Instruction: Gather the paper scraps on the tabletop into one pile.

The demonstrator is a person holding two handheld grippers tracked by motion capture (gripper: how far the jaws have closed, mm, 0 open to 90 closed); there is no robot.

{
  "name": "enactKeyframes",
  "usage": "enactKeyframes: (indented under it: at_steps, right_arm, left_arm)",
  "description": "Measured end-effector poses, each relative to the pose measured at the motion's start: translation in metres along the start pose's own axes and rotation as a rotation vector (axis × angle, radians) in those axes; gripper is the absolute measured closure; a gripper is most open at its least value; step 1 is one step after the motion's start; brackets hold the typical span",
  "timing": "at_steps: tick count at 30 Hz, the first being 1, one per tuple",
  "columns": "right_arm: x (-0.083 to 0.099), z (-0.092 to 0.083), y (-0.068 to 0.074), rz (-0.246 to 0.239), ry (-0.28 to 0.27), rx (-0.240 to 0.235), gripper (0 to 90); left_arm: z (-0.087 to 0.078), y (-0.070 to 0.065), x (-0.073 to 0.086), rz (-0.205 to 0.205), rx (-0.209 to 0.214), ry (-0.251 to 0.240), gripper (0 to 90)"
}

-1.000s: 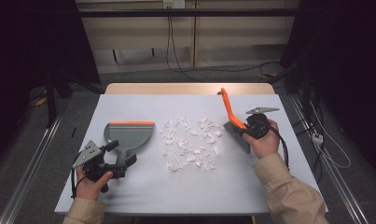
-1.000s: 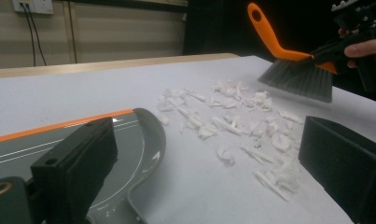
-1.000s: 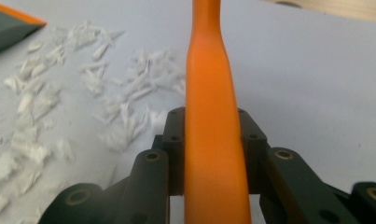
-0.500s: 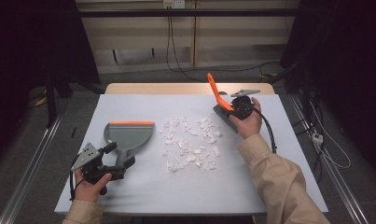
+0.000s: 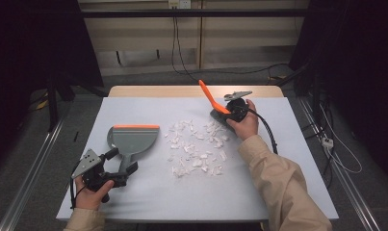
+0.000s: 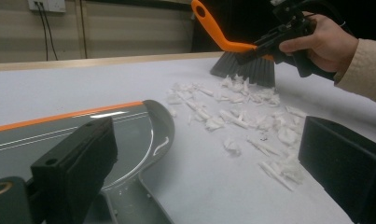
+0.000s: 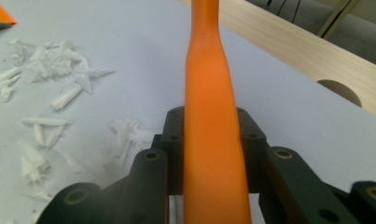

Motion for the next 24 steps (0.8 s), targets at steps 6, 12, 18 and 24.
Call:
enactKeyframes:
  at_steps: [6, 12, 18, 24]
  right_arm:
    - [0.003, -0.005, -0.004, 0.094, 0.003, -0.043, 70.7]
    - [0.004, -0.006, 0.004, 0.087, 0.000, -0.021, 70.7]
    - [0.003, -0.008, 0.018, -0.024, 0.011, -0.070, 70.8]
    - [0.004, -0.013, 0.036, -0.107, 0.013, -0.137, 70.8]
  left_arm:
    - [0.002, -0.001, -0.001, 0.002, 0.003, -0.004, 4.1]
    - [0.002, 0.000, -0.001, 0.004, 0.001, -0.002, 4.2]
    - [0.005, 0.001, -0.002, 0.011, -0.006, -0.007, 4.2]
    - [0.009, 0.001, -0.002, 0.009, -0.002, -0.007, 4.2]
Point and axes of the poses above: each handheld gripper's, and its own axes: z roughly forward along the jaws, x roughly out of its underside, y roughly to its left, the point moved 1 cm from there along z, roughly forward along the jaws, and after that the axes turned 13 degrees about -y, right-handed, at the moved point
